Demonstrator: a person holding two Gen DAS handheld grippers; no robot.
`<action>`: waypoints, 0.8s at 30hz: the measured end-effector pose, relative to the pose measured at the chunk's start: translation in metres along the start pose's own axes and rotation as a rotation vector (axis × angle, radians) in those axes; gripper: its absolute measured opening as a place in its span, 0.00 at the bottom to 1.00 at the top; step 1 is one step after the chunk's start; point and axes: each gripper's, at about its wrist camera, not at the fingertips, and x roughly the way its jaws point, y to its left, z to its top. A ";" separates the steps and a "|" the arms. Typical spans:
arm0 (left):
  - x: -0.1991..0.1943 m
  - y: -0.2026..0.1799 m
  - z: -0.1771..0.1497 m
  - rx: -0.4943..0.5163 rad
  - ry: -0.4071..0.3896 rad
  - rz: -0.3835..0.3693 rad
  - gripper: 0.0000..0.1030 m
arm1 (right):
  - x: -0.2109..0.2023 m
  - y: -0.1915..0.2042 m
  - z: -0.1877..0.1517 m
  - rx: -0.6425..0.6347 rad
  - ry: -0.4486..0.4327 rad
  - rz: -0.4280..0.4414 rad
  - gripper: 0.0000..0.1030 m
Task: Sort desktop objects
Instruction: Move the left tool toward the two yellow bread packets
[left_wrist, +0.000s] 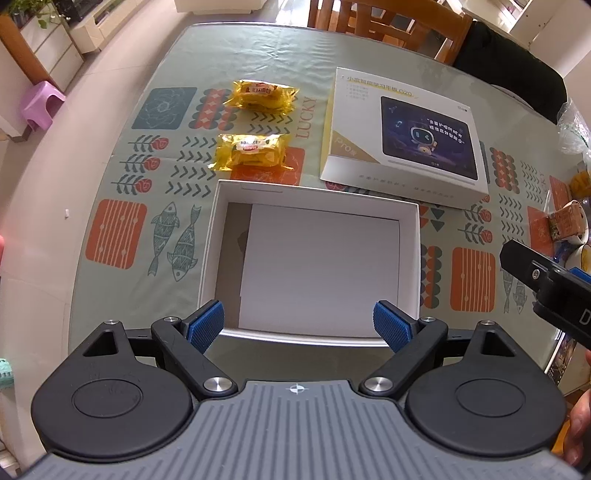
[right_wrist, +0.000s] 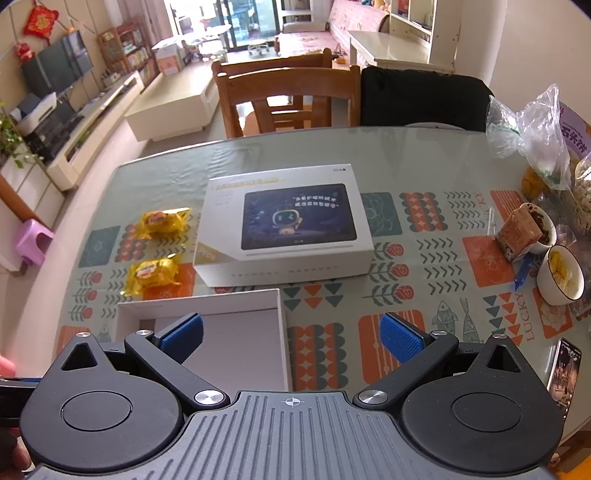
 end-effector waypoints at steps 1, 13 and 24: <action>0.001 0.001 0.003 0.001 0.002 0.000 1.00 | 0.002 0.001 0.001 0.001 0.002 -0.003 1.00; 0.018 0.012 0.039 0.015 0.022 0.000 1.00 | 0.025 0.016 0.021 0.019 0.031 -0.029 1.00; 0.031 0.024 0.071 0.019 0.026 -0.001 1.00 | 0.044 0.035 0.050 0.028 0.017 -0.034 1.00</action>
